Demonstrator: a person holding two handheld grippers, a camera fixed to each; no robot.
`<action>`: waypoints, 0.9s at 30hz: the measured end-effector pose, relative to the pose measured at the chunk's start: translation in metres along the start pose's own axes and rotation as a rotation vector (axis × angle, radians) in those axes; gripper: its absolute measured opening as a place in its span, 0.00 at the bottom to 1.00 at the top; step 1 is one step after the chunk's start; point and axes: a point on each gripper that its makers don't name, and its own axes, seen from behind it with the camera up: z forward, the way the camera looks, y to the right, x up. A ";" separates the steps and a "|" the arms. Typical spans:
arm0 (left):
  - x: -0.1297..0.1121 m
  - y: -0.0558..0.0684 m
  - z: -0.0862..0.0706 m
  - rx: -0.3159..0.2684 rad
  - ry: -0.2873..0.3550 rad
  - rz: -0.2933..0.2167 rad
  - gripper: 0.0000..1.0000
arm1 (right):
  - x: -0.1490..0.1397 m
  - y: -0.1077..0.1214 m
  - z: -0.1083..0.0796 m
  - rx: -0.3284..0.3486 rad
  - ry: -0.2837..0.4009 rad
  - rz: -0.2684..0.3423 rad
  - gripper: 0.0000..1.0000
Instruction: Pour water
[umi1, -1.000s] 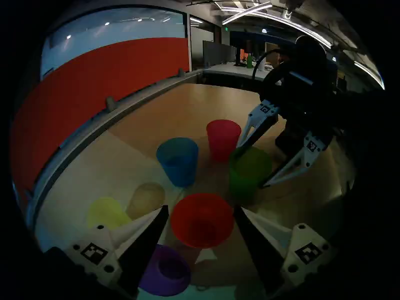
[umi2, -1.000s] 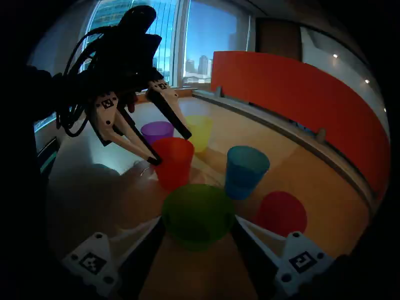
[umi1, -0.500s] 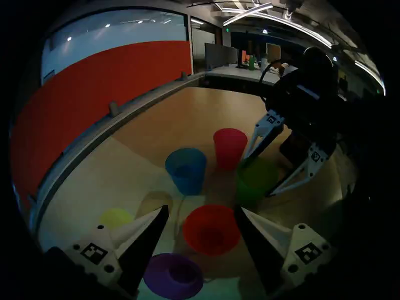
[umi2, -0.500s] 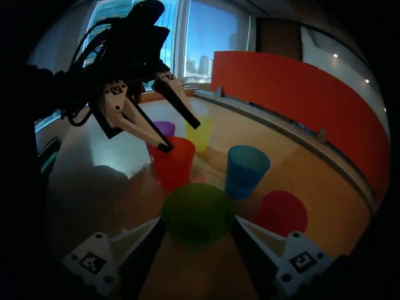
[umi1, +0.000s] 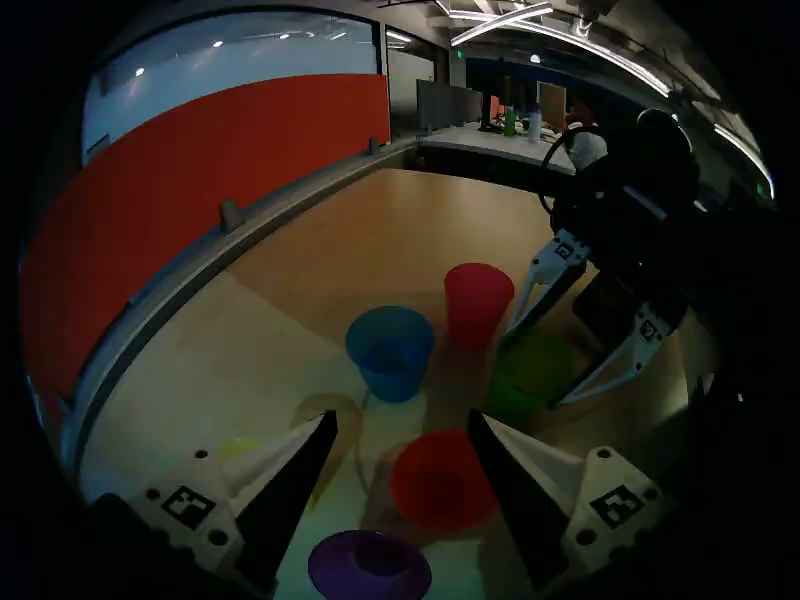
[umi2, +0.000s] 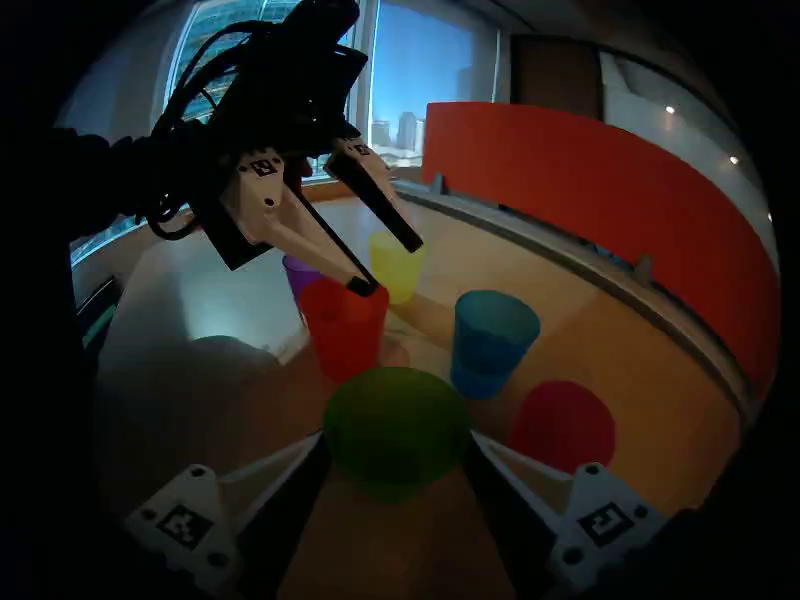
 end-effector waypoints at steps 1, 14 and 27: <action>0.001 -0.001 0.002 -0.002 -0.003 -0.001 0.97 | 0.000 0.000 0.000 0.000 0.000 0.002 0.91; 0.009 -0.009 0.024 -0.008 -0.052 -0.015 0.97 | -0.001 0.000 -0.001 0.004 0.003 0.005 0.91; 0.012 -0.008 0.044 -0.013 -0.113 -0.029 0.97 | -0.002 -0.001 -0.002 0.007 0.004 0.004 0.91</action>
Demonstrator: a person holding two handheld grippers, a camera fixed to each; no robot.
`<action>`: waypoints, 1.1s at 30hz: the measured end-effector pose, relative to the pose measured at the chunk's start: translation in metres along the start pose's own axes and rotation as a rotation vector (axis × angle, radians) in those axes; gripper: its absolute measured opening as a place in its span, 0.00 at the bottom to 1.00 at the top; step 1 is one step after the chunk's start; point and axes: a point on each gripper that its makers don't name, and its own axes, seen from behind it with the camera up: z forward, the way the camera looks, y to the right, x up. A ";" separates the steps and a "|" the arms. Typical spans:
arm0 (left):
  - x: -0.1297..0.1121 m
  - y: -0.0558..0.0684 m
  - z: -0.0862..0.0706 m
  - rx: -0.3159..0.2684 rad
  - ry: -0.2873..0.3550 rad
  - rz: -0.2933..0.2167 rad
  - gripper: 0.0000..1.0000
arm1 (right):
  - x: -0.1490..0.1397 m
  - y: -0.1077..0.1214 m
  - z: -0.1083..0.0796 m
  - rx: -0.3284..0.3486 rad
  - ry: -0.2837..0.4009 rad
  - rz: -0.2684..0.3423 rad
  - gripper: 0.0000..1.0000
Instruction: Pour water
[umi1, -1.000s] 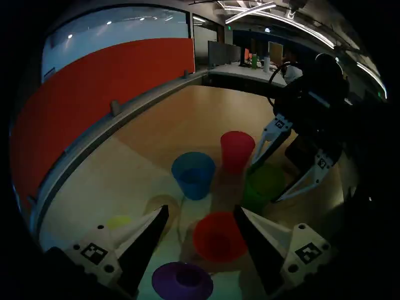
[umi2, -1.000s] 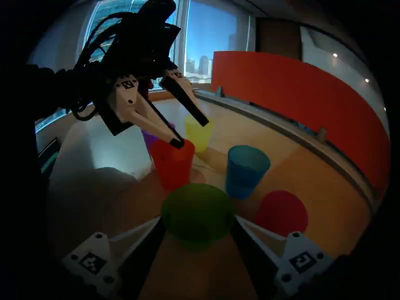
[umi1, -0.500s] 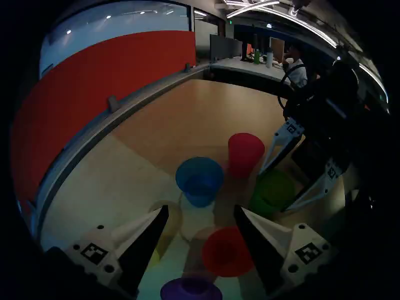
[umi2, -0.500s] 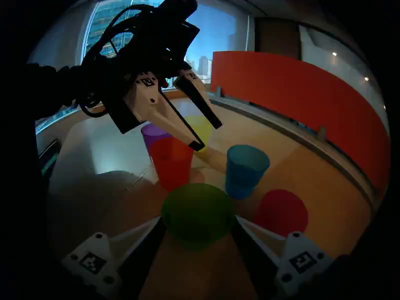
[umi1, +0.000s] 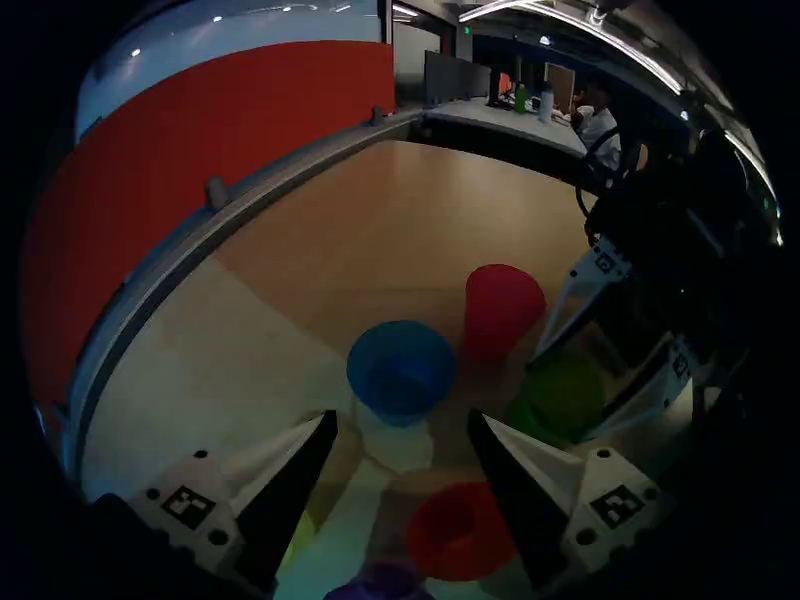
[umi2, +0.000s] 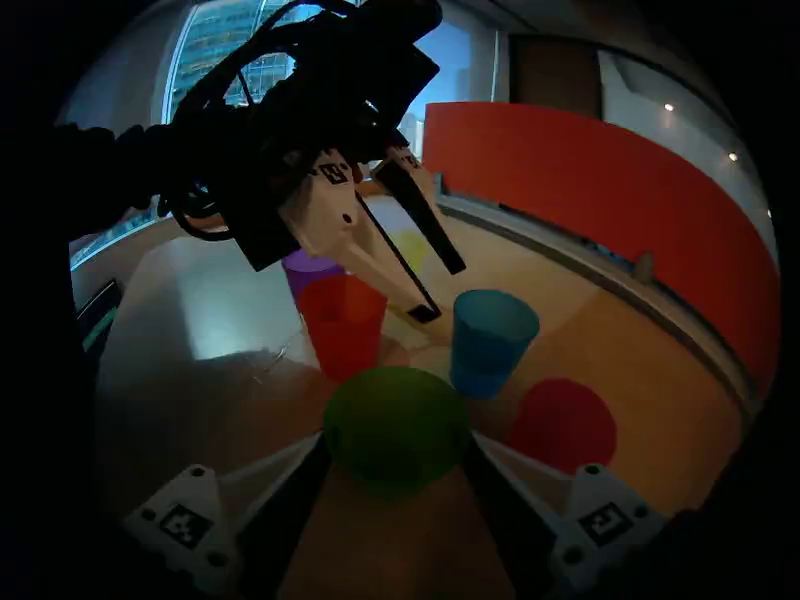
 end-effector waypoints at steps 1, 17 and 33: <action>0.000 0.000 0.001 0.000 -0.004 -0.002 0.97 | 0.000 0.000 0.000 0.000 0.000 0.000 0.91; 0.010 0.003 0.025 0.018 -0.061 -0.024 0.97 | -0.001 0.000 -0.001 0.004 0.004 -0.001 0.91; 0.016 0.005 0.041 0.038 -0.107 -0.007 0.97 | 0.000 -0.001 0.000 0.006 0.008 0.003 0.91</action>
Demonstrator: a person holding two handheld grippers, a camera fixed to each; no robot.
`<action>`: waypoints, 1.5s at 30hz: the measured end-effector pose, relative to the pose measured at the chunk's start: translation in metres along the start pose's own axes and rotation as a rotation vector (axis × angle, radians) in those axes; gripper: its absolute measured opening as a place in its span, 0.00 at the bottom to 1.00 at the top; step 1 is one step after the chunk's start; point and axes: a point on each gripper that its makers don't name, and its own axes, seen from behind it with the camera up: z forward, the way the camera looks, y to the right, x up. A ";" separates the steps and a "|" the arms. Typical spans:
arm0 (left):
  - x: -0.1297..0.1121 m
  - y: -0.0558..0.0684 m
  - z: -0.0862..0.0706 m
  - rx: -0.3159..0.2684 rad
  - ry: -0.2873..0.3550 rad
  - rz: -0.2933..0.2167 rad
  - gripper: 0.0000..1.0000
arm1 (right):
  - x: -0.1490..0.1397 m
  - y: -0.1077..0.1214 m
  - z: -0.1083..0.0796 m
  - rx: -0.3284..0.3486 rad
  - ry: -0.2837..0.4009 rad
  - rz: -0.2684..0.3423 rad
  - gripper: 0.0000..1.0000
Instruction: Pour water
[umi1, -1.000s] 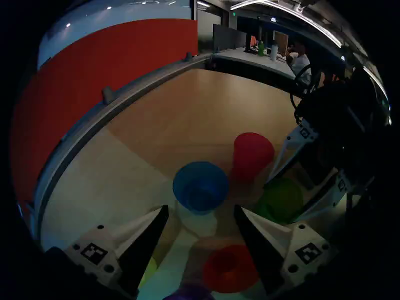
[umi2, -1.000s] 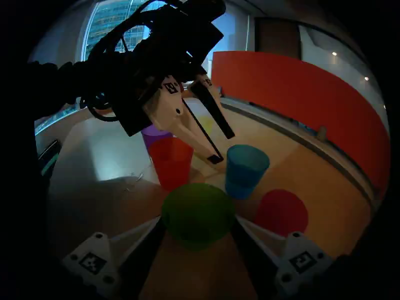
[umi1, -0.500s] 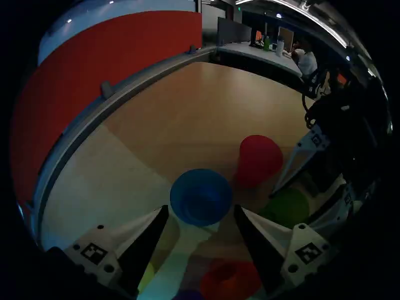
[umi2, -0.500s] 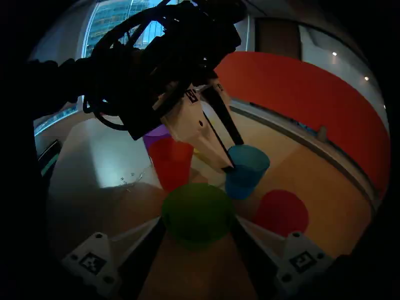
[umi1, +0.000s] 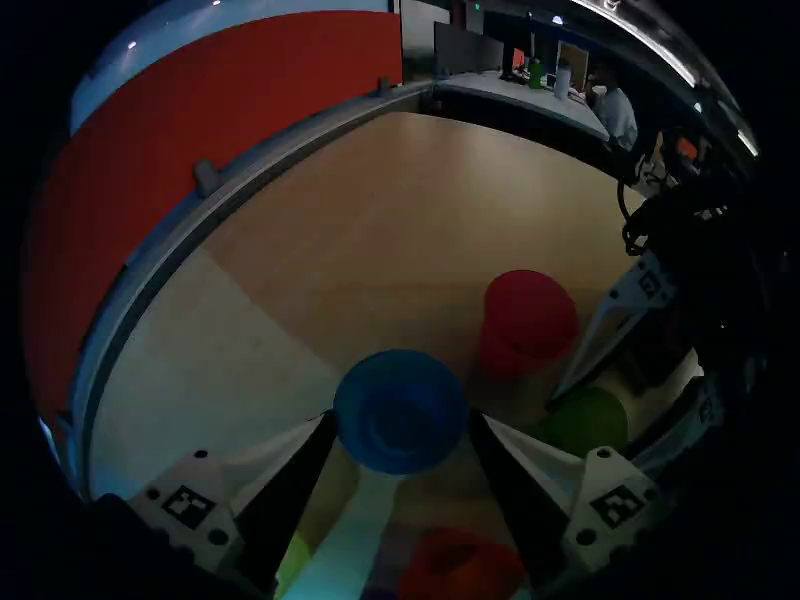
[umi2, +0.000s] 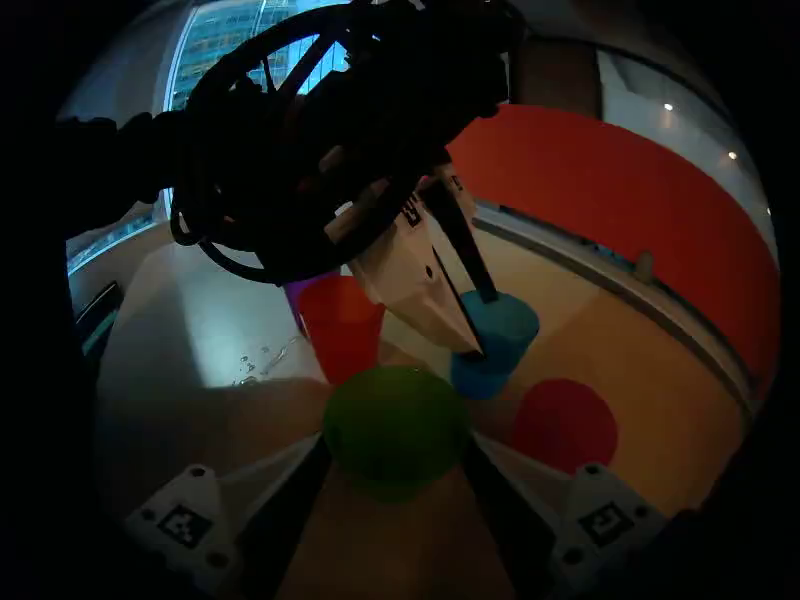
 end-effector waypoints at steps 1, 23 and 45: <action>0.001 0.000 0.000 0.002 0.000 -0.001 0.97 | 0.000 0.000 0.000 0.000 0.000 0.000 0.91; 0.000 0.000 0.003 0.002 -0.012 -0.011 0.91 | -0.001 0.002 0.001 -0.004 -0.003 -0.002 0.91; 0.002 -0.002 -0.003 -0.007 0.019 -0.017 0.89 | 0.000 0.002 0.001 -0.004 0.000 0.004 0.91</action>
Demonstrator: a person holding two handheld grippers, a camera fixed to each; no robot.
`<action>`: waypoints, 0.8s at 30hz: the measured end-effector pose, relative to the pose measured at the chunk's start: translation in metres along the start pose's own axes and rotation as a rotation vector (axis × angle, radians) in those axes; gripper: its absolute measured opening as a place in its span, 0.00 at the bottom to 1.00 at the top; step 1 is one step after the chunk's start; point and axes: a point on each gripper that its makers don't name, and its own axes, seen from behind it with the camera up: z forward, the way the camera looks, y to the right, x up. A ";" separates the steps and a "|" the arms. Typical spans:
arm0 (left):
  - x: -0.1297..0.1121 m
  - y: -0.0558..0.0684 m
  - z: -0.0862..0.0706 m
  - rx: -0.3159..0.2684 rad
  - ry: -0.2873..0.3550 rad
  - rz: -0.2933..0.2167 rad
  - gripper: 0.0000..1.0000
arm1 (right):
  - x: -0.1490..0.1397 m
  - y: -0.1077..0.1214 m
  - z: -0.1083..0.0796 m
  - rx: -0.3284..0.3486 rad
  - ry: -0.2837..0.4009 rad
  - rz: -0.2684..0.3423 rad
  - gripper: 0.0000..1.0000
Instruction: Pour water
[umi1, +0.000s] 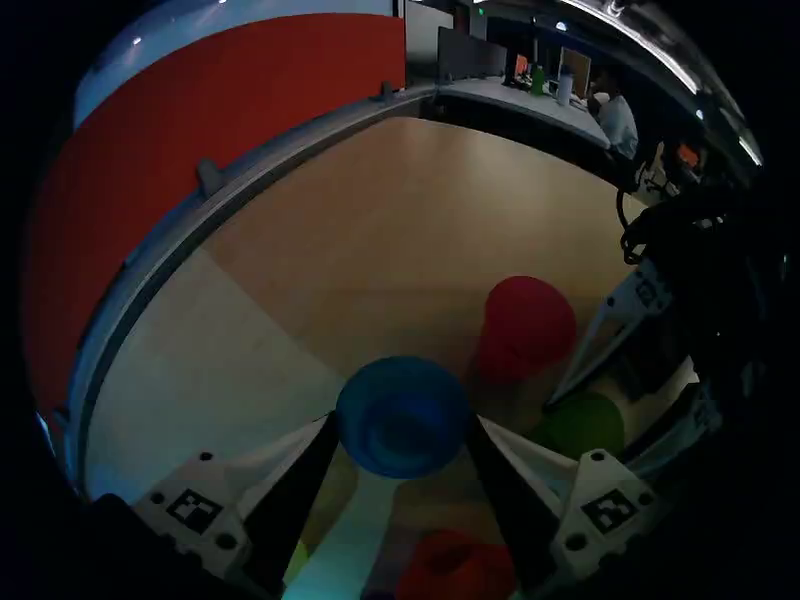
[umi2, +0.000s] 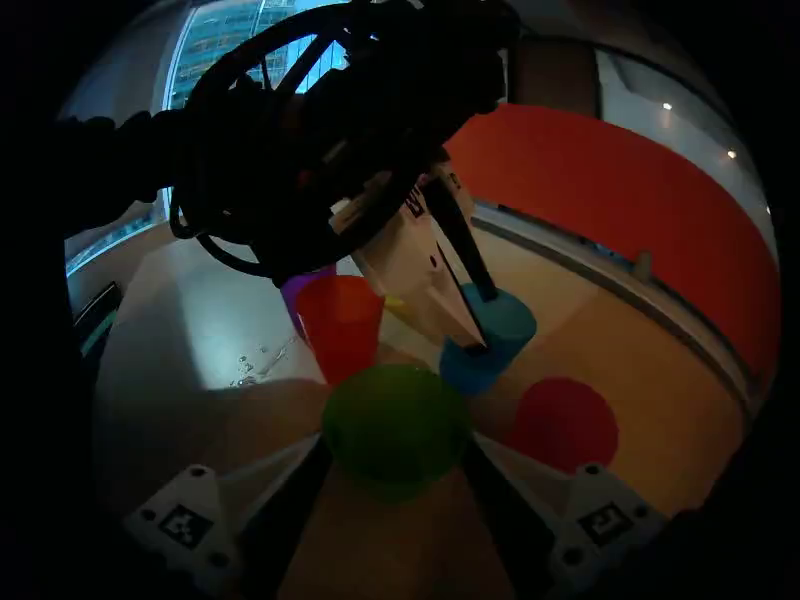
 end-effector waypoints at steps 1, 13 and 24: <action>0.000 -0.001 -0.001 0.002 0.003 0.000 0.89 | 0.000 0.000 0.000 -0.001 0.000 0.000 0.91; 0.008 -0.007 -0.017 0.007 0.066 0.001 0.89 | 0.001 0.006 0.002 -0.011 -0.003 0.001 0.91; 0.021 -0.008 -0.038 0.011 0.148 0.003 0.89 | 0.002 0.008 0.004 -0.018 -0.002 0.004 0.91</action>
